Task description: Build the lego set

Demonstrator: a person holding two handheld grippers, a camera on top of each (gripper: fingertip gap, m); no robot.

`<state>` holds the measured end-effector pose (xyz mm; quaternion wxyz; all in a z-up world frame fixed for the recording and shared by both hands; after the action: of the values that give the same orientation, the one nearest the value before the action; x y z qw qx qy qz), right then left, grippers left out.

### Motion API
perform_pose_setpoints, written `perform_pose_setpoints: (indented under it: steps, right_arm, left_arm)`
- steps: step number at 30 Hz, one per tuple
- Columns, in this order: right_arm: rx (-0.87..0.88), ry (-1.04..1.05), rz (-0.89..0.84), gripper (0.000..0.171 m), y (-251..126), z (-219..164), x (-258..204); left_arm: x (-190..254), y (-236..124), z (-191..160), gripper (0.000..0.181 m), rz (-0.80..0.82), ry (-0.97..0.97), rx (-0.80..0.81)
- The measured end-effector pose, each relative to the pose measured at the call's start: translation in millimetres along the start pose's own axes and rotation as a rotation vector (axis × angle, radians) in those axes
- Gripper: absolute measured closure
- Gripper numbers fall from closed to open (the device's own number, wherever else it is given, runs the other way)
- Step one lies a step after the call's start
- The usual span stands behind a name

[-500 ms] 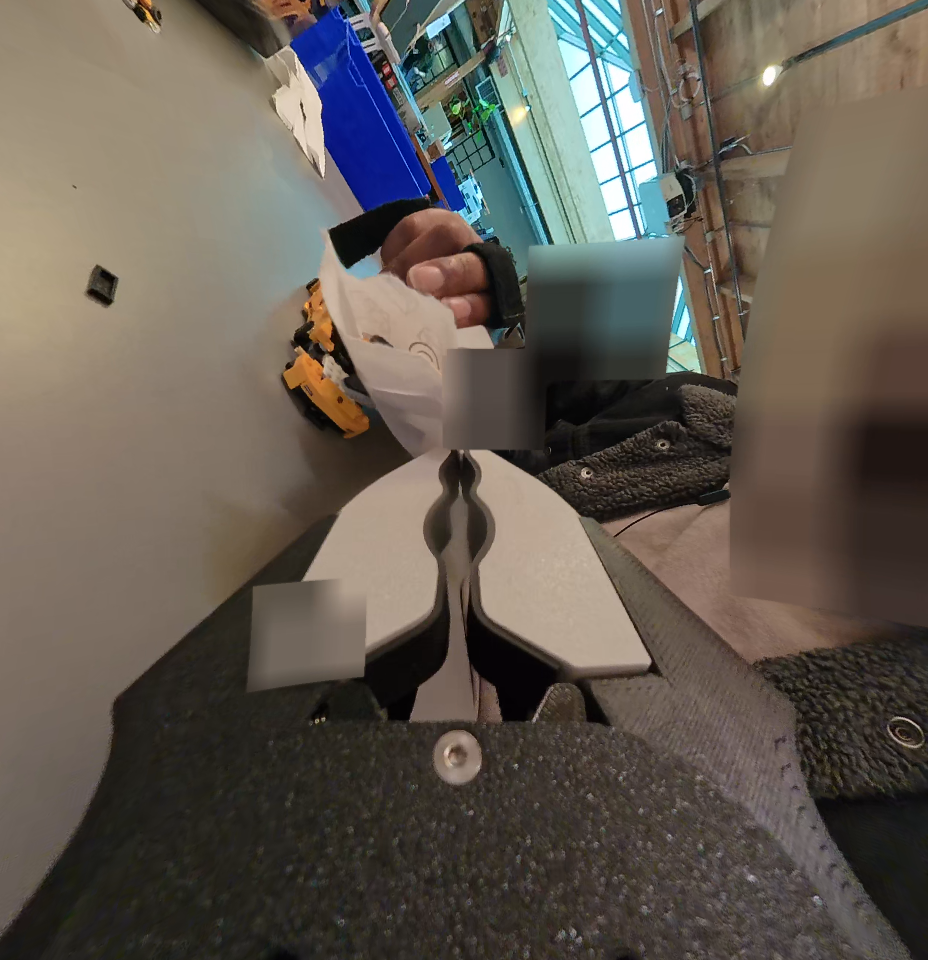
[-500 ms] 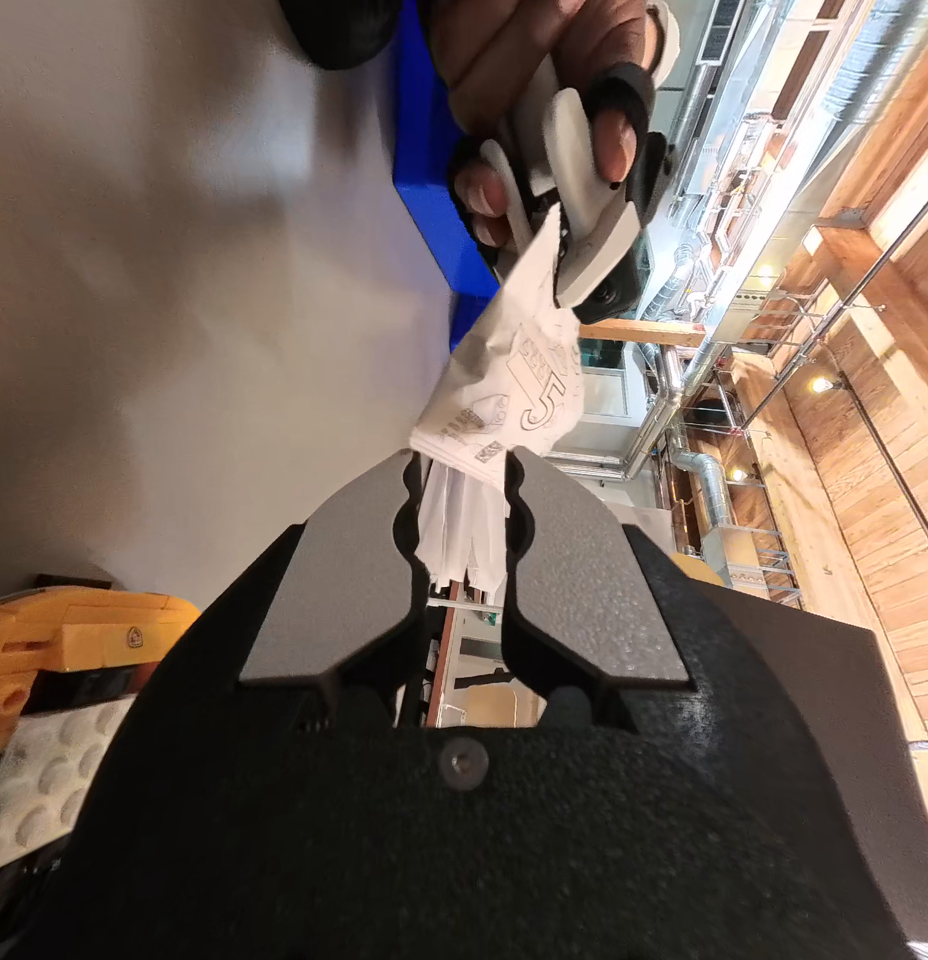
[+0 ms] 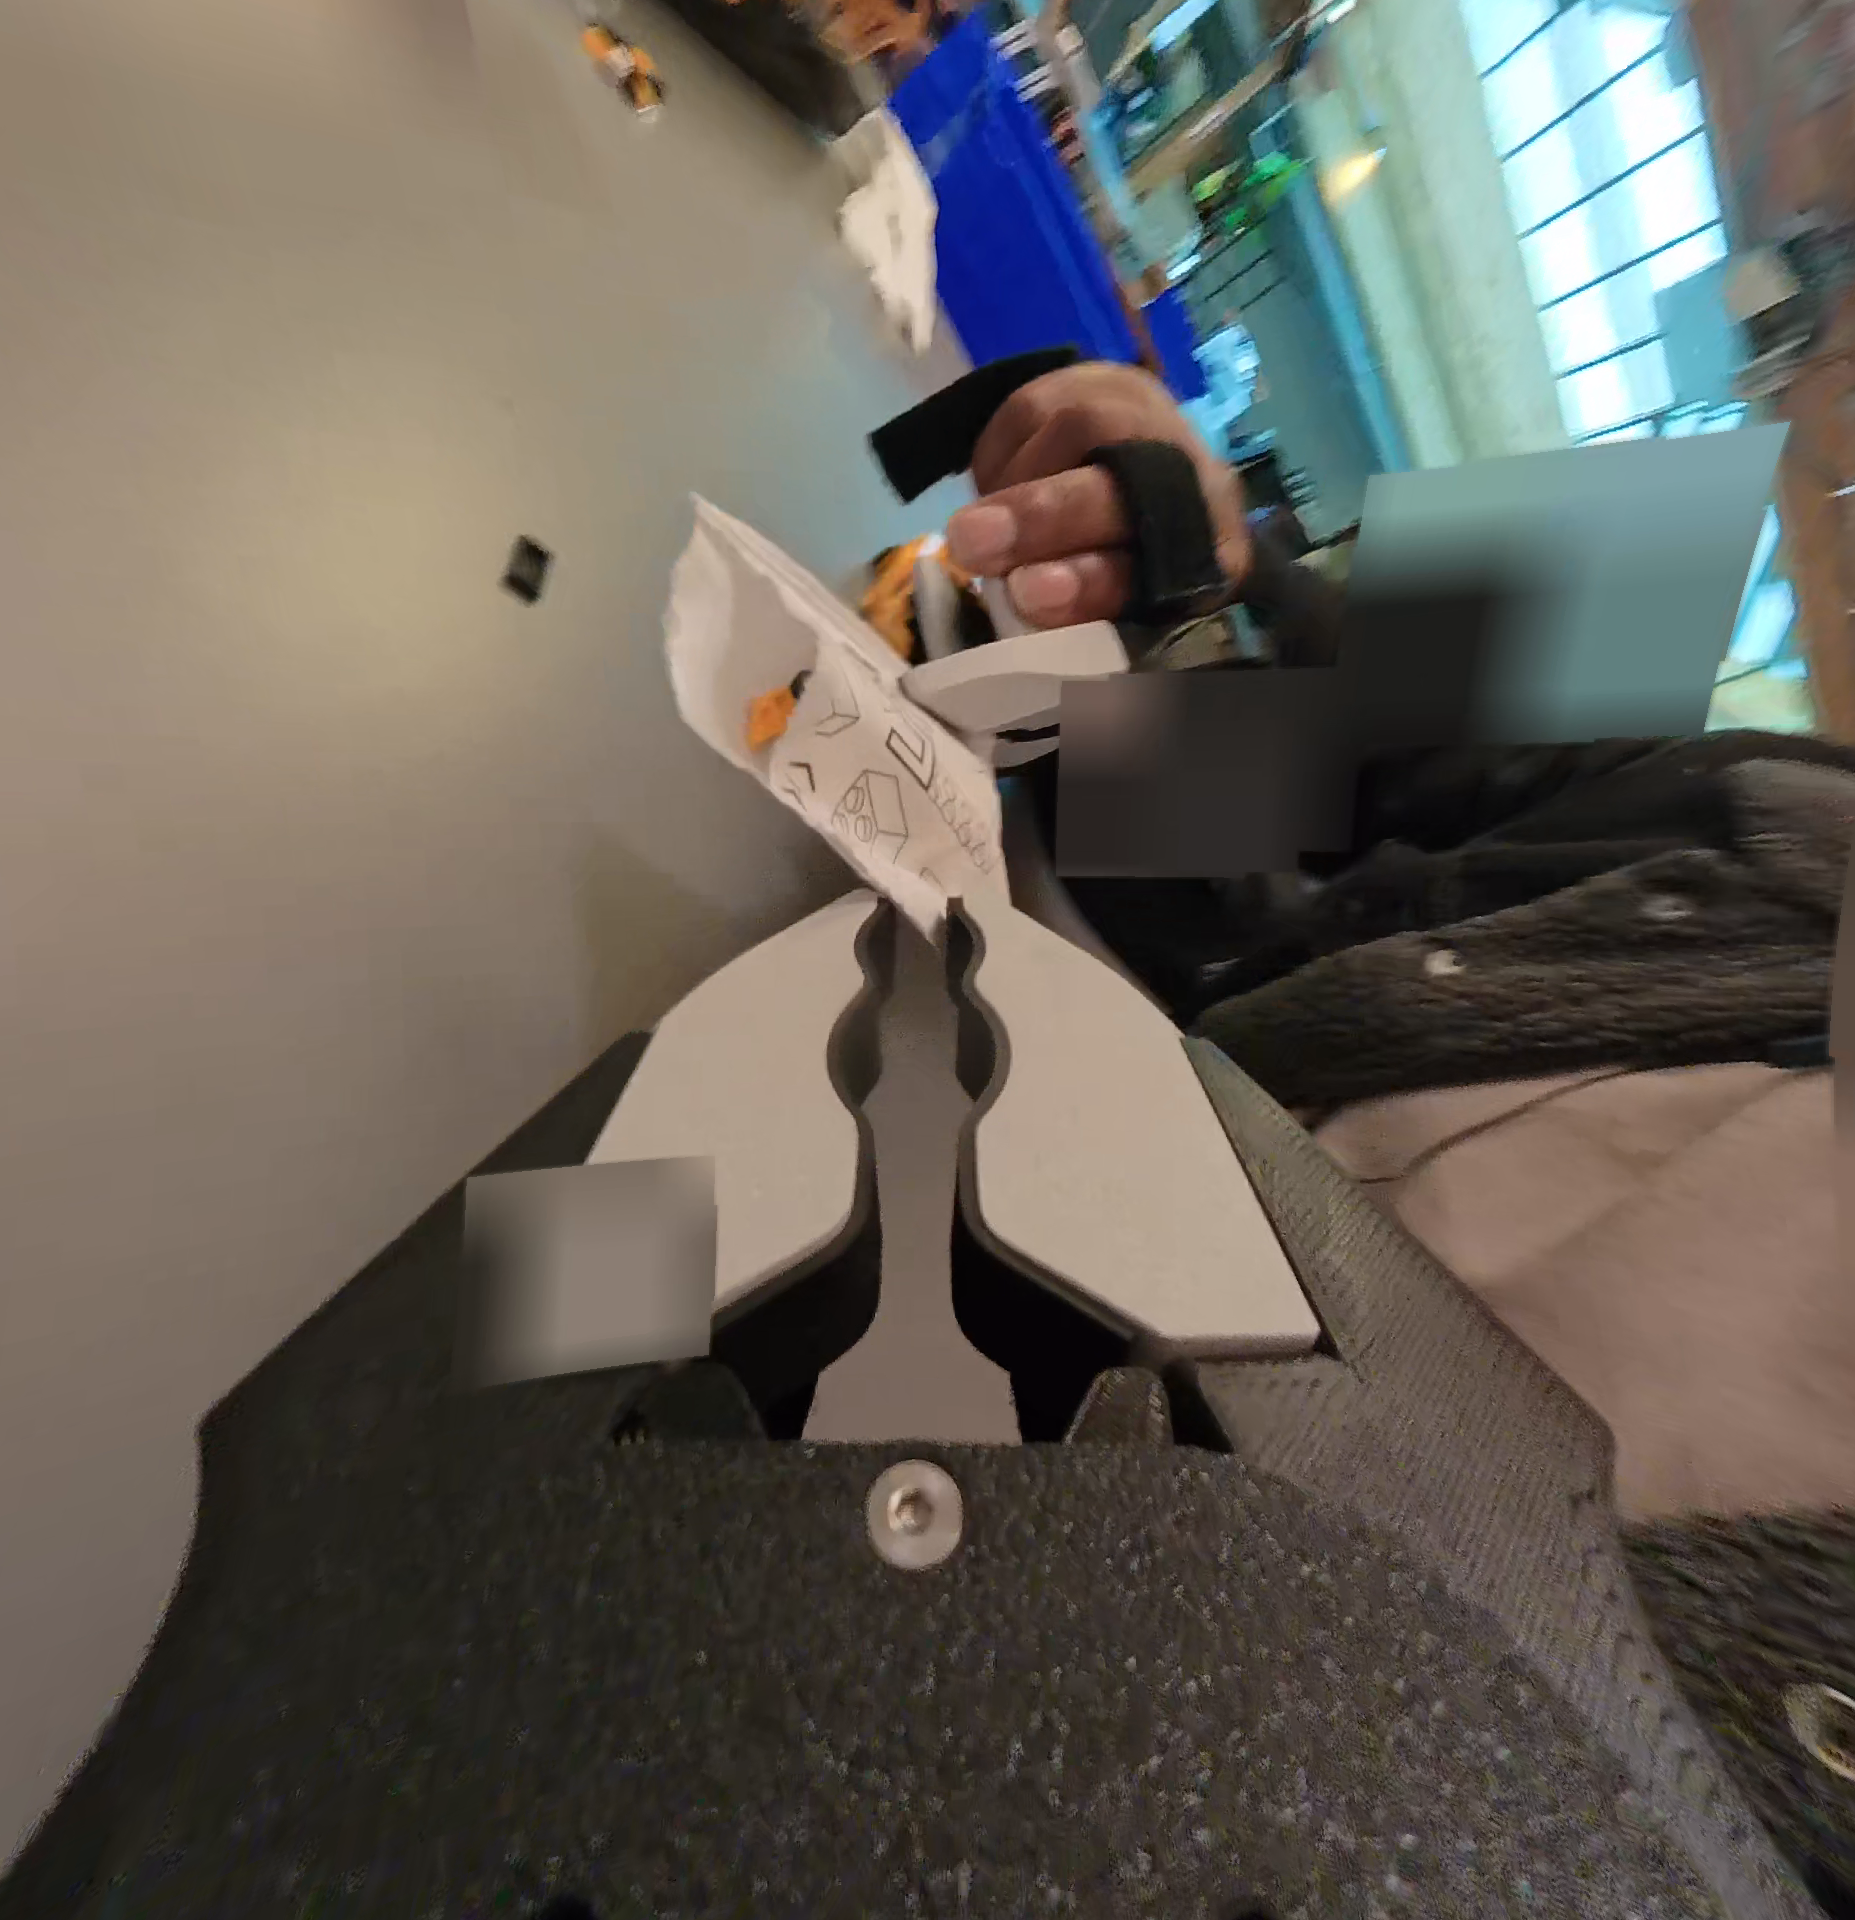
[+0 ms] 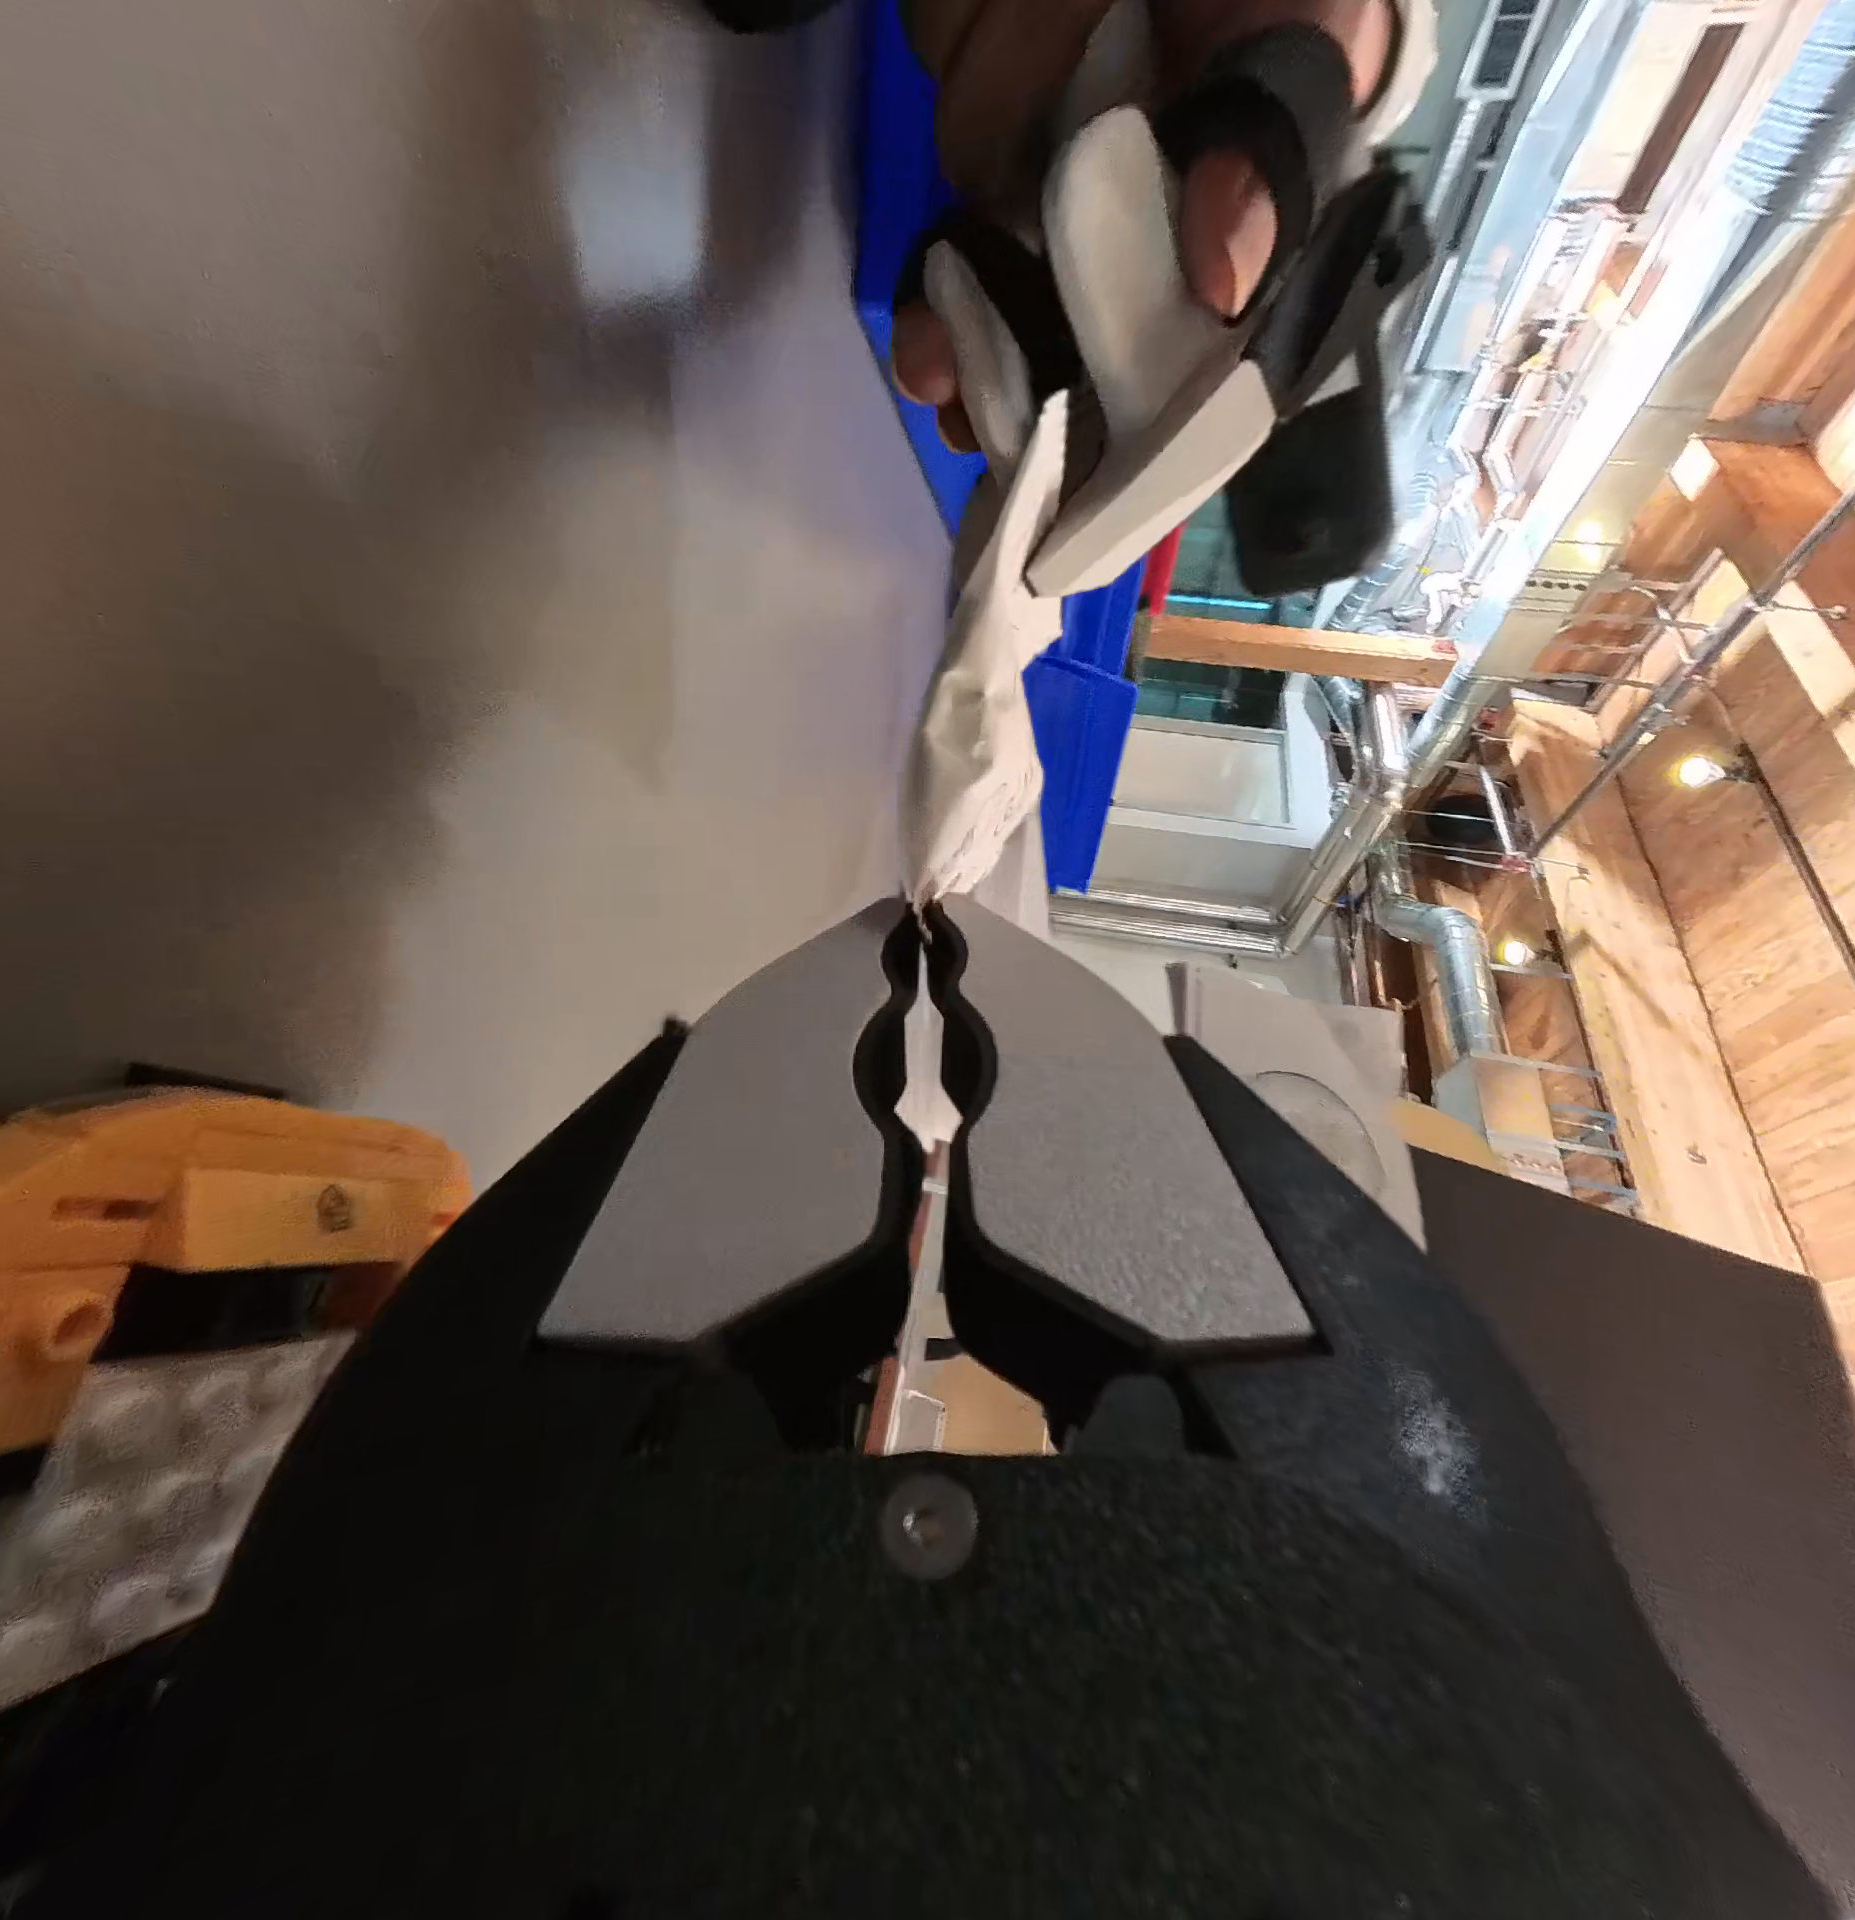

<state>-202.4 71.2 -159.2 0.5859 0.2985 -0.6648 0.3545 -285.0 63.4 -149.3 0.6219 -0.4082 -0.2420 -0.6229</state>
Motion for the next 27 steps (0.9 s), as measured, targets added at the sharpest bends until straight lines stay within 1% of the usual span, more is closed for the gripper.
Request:
perform_pose_setpoints:
  steps: [1,4,6,12,15,19,22,27]
  right_arm:
    - [0.000,-0.004,0.027,0.170,0.7,-0.3,-4.9]
    - [-0.001,-0.016,0.098,0.170,3.6,0.6,-18.2]
    - [0.000,-0.010,0.141,0.171,5.8,1.1,-24.4]
    - [-0.020,0.017,0.205,0.171,11.0,-3.6,-30.0]
    - [-0.040,0.045,0.231,0.171,12.0,-10.0,-30.4]
    - [-0.061,0.088,0.280,0.171,13.8,-17.0,-33.3]
    - [-0.064,0.109,0.310,0.171,14.9,-19.2,-35.0]
    - [-0.067,0.142,0.351,0.171,16.7,-20.4,-35.3]
  left_arm:
    - [-5.7,1.1,-3.4,0.172,0.052,0.017,-0.021]
    - [-21.3,2.8,-11.6,0.168,0.191,0.070,-0.082]
    - [-28.4,3.2,-15.9,0.166,0.257,0.104,-0.122]
    - [-38.4,-3.0,-17.6,0.161,0.371,0.170,-0.160]
    - [-36.2,-7.6,-17.5,0.160,0.411,0.242,-0.177]
    - [-28.7,-6.6,-21.3,0.156,0.436,0.407,-0.242]
    - [-28.4,-1.8,-25.4,0.153,0.488,0.532,-0.321]
    - [-38.7,1.6,-15.4,0.151,0.695,0.828,-0.439]
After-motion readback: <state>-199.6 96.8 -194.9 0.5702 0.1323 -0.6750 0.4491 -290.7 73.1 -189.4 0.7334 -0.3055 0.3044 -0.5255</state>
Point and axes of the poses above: each gripper's, where its closed fingertips meet, y out along the fingers, z out of its top, x = y × z across the jaws, the point moved 2 cm from there along -y, back along the fingers, and after that the axes turned 4 degrees about -z, right-handed, at the moved point
